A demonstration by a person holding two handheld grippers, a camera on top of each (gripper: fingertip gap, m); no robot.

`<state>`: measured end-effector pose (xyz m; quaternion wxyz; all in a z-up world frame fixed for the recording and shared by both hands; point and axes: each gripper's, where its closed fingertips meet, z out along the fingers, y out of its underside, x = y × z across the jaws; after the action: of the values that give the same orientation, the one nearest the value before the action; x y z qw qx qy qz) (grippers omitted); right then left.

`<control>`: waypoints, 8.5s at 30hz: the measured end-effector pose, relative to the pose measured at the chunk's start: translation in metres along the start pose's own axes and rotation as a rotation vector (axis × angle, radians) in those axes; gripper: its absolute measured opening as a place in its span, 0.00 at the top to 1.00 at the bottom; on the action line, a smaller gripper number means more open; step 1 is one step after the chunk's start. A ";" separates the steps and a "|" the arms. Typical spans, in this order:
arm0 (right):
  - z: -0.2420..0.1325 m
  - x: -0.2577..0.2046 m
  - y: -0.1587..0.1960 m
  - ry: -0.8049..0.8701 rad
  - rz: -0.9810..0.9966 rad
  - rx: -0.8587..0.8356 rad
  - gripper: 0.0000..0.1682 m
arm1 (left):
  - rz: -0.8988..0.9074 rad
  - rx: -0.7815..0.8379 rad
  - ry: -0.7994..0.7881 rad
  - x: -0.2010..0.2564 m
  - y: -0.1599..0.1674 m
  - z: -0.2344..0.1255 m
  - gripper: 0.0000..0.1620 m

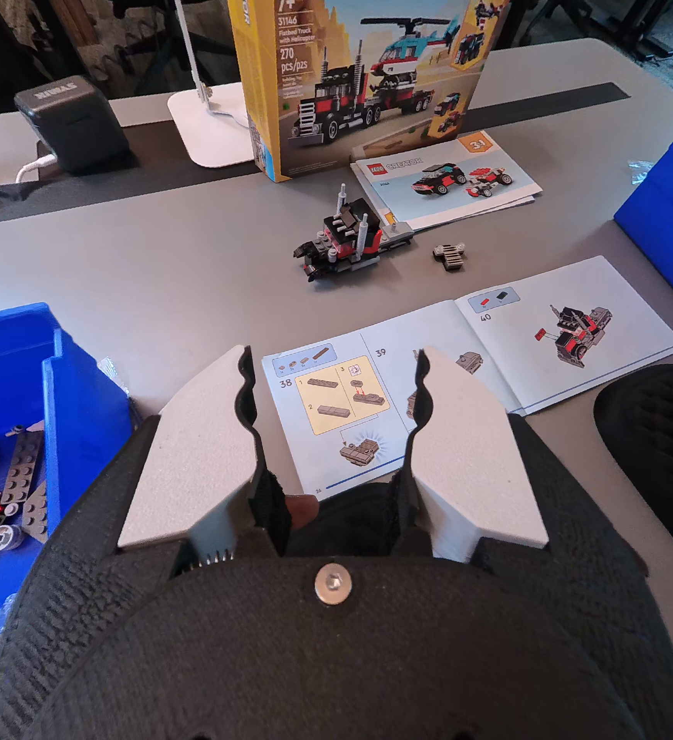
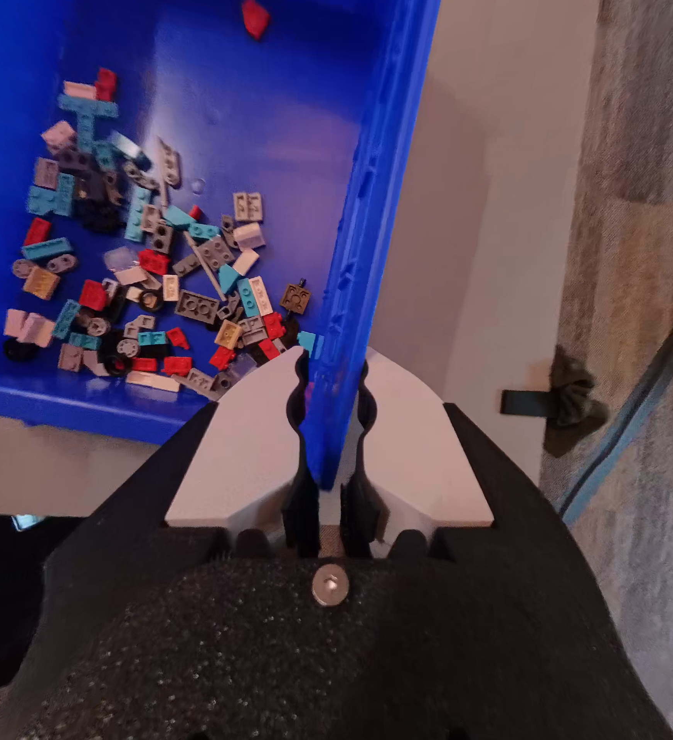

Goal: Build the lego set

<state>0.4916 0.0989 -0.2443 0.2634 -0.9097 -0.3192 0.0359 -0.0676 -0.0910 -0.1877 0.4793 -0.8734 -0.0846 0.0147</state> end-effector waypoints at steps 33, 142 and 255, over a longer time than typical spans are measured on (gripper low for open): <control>0.068 -0.074 -0.007 -0.043 -0.331 -0.265 0.99 | -0.049 0.048 0.097 -0.009 0.018 -0.004 0.52; -0.047 -0.480 -0.142 -1.992 0.157 -0.109 0.90 | 0.786 0.316 0.647 0.107 0.038 -0.023 0.90; -0.142 -0.292 -0.181 -1.681 0.130 0.652 0.95 | 0.331 0.637 0.825 0.174 -0.049 -0.039 0.67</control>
<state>0.1909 -0.0219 -0.0615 0.1852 -0.4799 -0.3282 0.7923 0.1016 -0.0698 -0.1154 0.7049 -0.6200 0.2574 -0.2291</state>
